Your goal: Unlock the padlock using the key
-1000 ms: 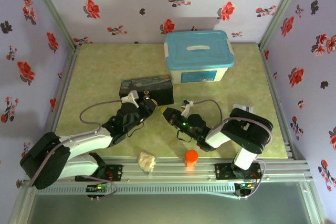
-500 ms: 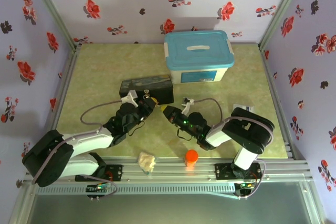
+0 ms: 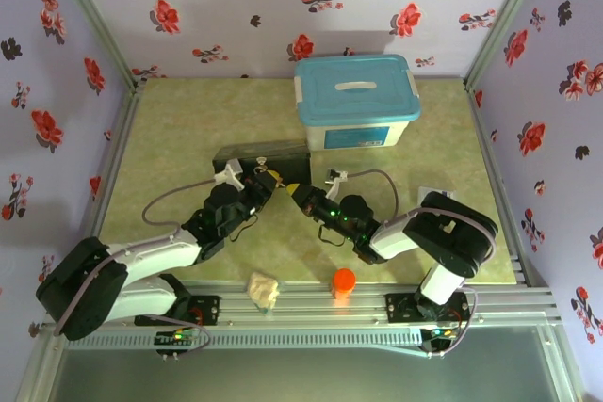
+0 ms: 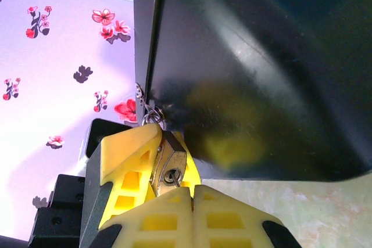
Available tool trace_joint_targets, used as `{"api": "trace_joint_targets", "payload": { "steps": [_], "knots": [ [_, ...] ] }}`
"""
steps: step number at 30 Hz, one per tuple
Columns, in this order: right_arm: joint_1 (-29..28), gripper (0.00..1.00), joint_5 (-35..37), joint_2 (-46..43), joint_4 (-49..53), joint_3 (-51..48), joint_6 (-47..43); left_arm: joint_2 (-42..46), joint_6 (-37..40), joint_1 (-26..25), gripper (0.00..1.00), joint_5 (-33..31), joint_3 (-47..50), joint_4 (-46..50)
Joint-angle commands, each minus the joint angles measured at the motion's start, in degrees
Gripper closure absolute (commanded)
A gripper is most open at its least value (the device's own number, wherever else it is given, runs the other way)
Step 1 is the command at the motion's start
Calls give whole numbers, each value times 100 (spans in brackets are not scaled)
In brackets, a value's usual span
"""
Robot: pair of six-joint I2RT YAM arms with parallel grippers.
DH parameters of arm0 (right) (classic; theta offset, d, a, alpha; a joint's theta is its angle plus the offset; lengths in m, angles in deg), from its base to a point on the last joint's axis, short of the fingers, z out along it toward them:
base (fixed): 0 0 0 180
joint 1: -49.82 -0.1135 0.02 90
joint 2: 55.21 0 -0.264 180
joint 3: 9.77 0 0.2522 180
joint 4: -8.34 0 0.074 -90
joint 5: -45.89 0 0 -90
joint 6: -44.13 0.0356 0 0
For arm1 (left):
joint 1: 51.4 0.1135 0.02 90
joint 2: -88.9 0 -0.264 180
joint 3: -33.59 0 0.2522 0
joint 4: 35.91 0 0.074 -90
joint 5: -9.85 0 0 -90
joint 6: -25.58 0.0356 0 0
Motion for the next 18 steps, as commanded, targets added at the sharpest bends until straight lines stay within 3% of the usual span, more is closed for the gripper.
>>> {"api": "trace_joint_targets", "payload": {
  "steps": [1, 18],
  "knots": [
    [182, 100, -550, 215, -315, 351, 96, -59, -12, -139, 100, 707, -105, -477],
    [385, 100, -1062, 517, -310, 566, 329, -196, 415, -244, 100, 819, -348, 274]
  ]
}}
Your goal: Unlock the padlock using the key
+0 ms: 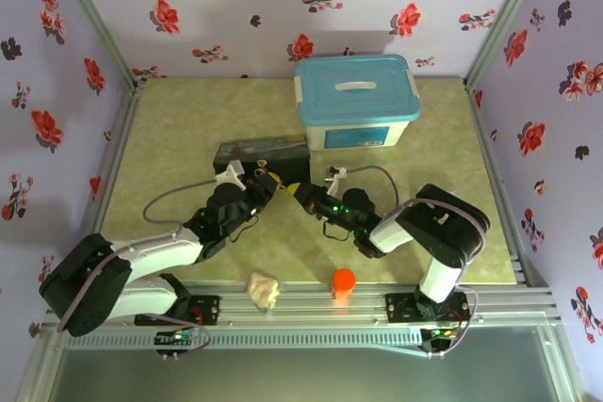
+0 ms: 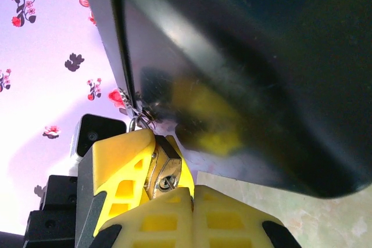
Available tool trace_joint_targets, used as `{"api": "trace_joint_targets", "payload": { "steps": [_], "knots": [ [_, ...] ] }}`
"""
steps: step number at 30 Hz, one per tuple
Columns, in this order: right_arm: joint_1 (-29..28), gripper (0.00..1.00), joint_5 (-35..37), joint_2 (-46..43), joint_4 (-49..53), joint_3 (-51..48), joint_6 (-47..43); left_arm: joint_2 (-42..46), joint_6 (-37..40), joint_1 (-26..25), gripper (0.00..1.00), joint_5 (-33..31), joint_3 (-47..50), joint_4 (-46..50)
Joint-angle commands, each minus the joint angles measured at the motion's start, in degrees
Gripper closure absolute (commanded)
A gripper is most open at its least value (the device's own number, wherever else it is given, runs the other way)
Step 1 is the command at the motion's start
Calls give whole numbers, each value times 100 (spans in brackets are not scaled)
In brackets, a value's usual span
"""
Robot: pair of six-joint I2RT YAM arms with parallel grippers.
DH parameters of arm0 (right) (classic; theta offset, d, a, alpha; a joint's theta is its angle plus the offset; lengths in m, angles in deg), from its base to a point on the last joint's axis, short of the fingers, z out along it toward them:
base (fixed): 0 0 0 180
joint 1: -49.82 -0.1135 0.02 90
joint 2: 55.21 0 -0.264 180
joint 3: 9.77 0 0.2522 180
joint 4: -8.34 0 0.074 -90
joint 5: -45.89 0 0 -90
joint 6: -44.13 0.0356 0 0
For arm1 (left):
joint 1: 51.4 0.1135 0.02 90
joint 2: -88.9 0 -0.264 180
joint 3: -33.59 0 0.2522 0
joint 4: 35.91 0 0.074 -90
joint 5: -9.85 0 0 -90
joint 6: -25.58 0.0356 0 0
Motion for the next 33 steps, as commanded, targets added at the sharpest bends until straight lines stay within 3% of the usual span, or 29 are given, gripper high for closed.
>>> {"api": "trace_joint_targets", "payload": {
  "steps": [1, 16, 33],
  "knots": [
    [-51, 100, -209, 108, -184, 506, 212, -60, 276, -277, 100, 846, -255, -70],
    [226, 100, -749, 323, -185, 541, 1061, -455, 70, -290, 100, 1258, -226, -968],
    [61, 100, -571, 105, -176, 524, -462, -538, -181, -344, 100, 1374, -191, -1173]
  ]
}}
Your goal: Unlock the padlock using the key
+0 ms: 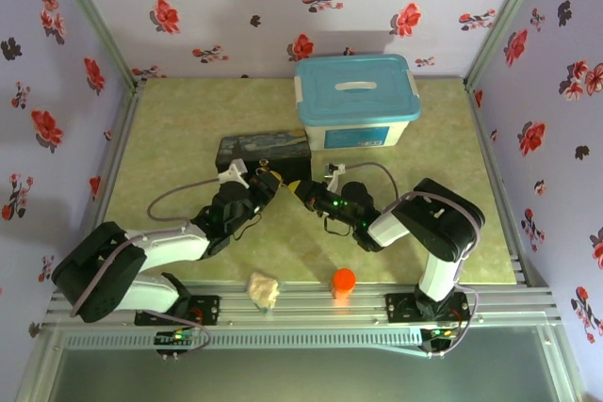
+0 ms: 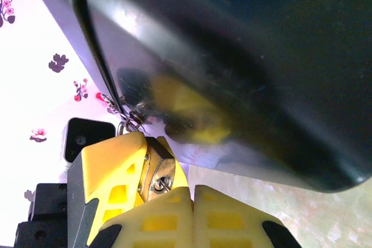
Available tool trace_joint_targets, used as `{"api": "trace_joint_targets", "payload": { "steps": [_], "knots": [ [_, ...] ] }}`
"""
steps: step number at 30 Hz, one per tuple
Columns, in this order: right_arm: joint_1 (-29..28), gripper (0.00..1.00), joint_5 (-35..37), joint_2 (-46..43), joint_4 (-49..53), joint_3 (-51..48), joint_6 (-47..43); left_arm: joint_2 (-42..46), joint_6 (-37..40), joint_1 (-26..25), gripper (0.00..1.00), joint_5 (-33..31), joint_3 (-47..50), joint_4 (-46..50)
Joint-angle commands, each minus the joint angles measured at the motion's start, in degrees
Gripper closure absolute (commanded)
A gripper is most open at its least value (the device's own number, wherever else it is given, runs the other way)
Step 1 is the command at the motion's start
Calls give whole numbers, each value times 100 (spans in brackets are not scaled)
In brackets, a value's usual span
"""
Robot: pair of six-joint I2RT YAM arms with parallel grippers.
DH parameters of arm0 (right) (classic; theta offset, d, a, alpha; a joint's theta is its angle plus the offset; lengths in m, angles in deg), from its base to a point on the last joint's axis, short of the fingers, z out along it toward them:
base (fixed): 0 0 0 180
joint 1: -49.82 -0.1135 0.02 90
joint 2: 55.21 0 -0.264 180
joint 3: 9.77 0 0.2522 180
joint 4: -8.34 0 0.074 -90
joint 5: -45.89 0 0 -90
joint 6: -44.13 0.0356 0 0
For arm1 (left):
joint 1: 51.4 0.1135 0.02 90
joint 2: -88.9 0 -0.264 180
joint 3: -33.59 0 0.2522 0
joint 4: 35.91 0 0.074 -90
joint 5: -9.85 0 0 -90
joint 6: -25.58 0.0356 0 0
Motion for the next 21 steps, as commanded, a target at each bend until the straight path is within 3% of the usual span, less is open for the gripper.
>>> {"api": "trace_joint_targets", "payload": {
  "steps": [1, 9, 13, 21],
  "knots": [
    [-237, 100, -176, -158, -411, 336, -384, -6, -165, -350, 100, 1477, -147, -668],
    [-50, 100, -636, -274, -405, 355, 380, -156, -188, -359, 100, 1593, -142, -1002],
    [107, 100, -1361, -142, -410, 649, 966, -188, -125, -381, 100, 1790, -175, -1029],
    [602, 100, -1961, -26, -410, 510, 1145, -356, -116, -385, 100, 2016, -101, -1189]
  ]
}}
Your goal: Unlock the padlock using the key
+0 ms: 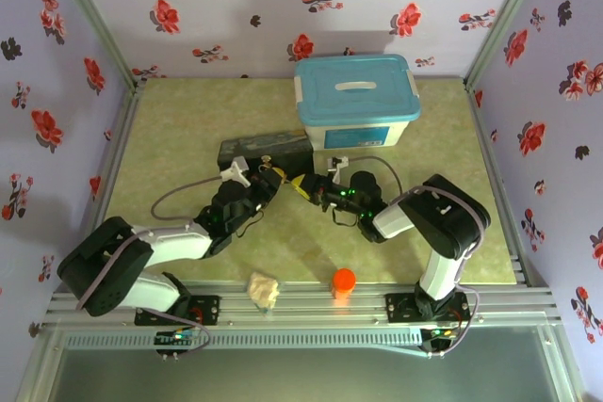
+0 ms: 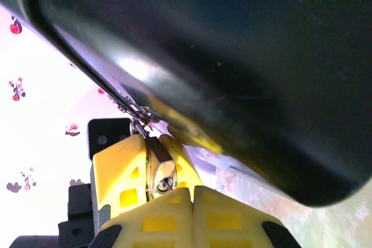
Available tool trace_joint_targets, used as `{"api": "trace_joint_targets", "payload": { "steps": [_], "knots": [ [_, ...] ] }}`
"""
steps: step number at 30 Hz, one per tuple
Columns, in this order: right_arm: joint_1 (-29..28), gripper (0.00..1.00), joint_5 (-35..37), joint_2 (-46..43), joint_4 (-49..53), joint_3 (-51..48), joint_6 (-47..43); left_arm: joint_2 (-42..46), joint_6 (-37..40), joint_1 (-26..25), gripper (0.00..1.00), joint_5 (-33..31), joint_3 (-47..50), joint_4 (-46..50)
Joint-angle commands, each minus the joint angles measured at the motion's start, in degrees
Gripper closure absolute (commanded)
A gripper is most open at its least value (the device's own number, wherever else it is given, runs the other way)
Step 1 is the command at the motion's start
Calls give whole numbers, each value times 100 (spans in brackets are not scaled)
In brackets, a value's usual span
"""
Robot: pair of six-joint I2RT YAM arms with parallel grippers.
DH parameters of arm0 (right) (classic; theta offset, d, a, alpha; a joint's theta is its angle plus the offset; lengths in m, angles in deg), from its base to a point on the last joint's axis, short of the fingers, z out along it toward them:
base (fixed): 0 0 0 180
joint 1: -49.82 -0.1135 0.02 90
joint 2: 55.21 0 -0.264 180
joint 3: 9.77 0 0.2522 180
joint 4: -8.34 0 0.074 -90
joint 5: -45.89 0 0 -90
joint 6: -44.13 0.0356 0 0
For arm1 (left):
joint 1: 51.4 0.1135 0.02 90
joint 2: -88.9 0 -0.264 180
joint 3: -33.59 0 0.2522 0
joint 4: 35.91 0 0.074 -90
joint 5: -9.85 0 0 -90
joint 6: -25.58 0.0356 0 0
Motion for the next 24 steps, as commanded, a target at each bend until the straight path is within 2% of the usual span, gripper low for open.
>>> {"api": "trace_joint_targets", "payload": {
  "steps": [1, 8, 16, 24],
  "knots": [
    [-59, 100, -577, 13, -508, 324, 156, -101, -18, -401, 100, 1824, -99, -468],
    [-190, 100, -91, -97, -192, 222, -135, -129, 117, -401, 100, 1736, -138, -97],
    [-705, 100, 719, 2, -508, 251, -156, -295, -27, -421, 100, 1421, -171, -317],
    [-812, 100, 816, -16, -509, 373, -296, -677, -313, -464, 100, 1565, -239, -948]
  ]
}}
